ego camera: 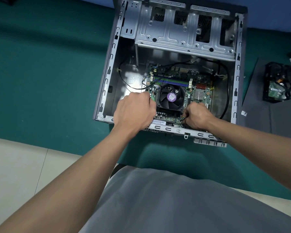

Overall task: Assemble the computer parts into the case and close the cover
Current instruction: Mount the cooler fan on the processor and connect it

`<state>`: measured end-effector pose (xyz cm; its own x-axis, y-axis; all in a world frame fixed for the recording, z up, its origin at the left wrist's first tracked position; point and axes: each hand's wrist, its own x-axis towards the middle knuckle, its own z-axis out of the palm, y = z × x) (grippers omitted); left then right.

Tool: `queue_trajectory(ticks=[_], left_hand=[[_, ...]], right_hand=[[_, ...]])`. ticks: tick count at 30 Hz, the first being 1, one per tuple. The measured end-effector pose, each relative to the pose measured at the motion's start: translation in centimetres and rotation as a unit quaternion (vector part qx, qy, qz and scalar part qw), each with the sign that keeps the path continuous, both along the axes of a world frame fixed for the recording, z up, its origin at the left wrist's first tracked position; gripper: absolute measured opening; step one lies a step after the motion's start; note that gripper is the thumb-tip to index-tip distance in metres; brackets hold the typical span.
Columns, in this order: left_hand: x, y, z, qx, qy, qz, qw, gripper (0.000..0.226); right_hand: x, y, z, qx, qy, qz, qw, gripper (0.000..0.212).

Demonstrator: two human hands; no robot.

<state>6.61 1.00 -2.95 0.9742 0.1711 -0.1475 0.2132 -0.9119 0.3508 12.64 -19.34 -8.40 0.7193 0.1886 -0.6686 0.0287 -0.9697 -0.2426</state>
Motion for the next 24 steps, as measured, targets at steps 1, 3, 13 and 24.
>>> queue_trajectory(ticks=[1, 3, 13, 24], left_hand=[[0.01, 0.01, -0.02, 0.001, 0.0, -0.001, 1.0, 0.029], [0.02, 0.04, -0.06, 0.003, 0.001, -0.002, 1.0, 0.029], [0.09, 0.06, -0.09, 0.007, -0.003, 0.003, 1.0, 0.028], [0.02, 0.08, -0.08, 0.003, 0.003, 0.007, 1.0, 0.029]], right_hand=[[0.0, 0.03, 0.07, -0.001, 0.0, 0.002, 1.0, 0.017], [-0.03, 0.14, 0.18, -0.004, -0.001, 0.006, 1.0, 0.015], [0.05, 0.36, 0.5, -0.01, 0.01, 0.02, 1.0, 0.014], [0.0, 0.05, -0.05, 0.003, 0.013, 0.051, 0.999, 0.018]])
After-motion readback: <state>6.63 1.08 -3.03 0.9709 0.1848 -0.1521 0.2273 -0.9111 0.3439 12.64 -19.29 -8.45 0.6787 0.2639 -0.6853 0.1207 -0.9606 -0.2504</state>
